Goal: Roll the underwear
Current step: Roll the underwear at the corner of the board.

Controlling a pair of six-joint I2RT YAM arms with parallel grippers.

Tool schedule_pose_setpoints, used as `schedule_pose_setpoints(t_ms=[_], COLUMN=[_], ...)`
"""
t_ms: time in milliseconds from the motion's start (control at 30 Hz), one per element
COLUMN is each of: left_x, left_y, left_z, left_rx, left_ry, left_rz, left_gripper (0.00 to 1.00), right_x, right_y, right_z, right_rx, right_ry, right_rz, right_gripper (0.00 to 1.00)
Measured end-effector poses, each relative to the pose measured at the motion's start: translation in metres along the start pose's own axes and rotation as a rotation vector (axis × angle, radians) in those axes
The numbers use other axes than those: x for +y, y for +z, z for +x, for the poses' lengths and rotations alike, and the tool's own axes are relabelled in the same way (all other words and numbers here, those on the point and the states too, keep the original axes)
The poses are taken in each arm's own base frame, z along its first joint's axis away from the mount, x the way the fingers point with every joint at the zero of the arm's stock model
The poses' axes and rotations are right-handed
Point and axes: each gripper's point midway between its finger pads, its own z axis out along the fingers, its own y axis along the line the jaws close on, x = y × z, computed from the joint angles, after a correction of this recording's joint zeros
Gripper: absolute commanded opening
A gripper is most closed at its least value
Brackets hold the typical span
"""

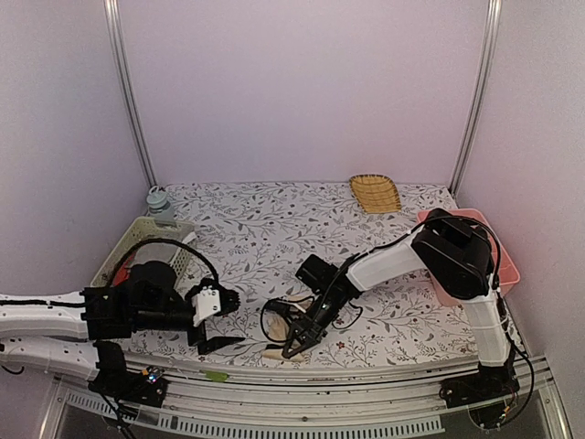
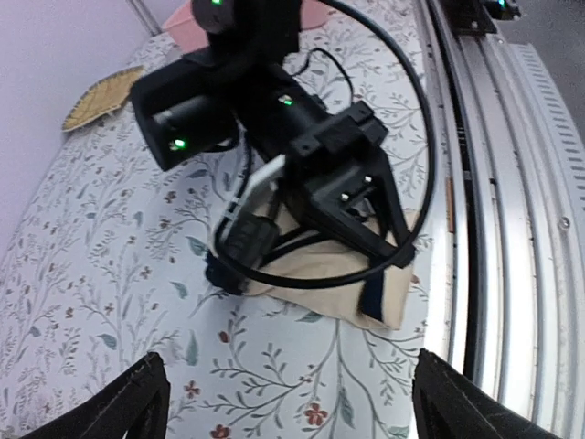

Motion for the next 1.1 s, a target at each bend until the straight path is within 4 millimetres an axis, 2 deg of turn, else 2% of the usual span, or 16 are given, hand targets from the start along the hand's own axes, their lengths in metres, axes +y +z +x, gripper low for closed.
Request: schedule_pose_setpoints(t_ms=[200,300,367,467,733,833,967,1100], left_x=[-0.053,-0.076,-0.083,-0.083,-0.074,-0.076,-0.08,-0.08], left_y=[0.021,0.036,0.044,0.056,0.08,0.087,0.097,0.103], left_z=[0.016,0.033,0.041,0.043,0.028,0.032,0.043,0.044], left_rx=[0.073,0.141,0.17,0.187,0.16,0.171,0.209,0.222], left_ry=[0.134,0.208,0.232,0.256,0.294,0.315,0.343,0.353], left_rz=[0.144,0.208,0.222,0.21,0.146,0.151,0.168,0.164], left_gripper=[0.62,0.57,0.56,0.56,0.53,0.5,0.41,0.22], right_x=[0.001,0.004,0.006,0.007,0.008,0.008,0.008,0.008], right_y=[-0.009,-0.012,-0.013,-0.014,-0.015,-0.015,-0.015,-0.015], right_z=[-0.001,-0.003,-0.003,-0.003,-0.004,-0.004,-0.005,-0.005], right_rx=[-0.017,-0.012,-0.008,-0.003,-0.004,-0.003,-0.004,-0.004], right_ry=[0.04,0.07,0.083,0.091,0.102,0.105,0.108,0.112], right_rz=[-0.092,-0.153,-0.178,-0.202,-0.209,-0.21,-0.209,-0.208], right_gripper=[0.0,0.0,0.0,0.0,0.0,0.0,0.0,0.0])
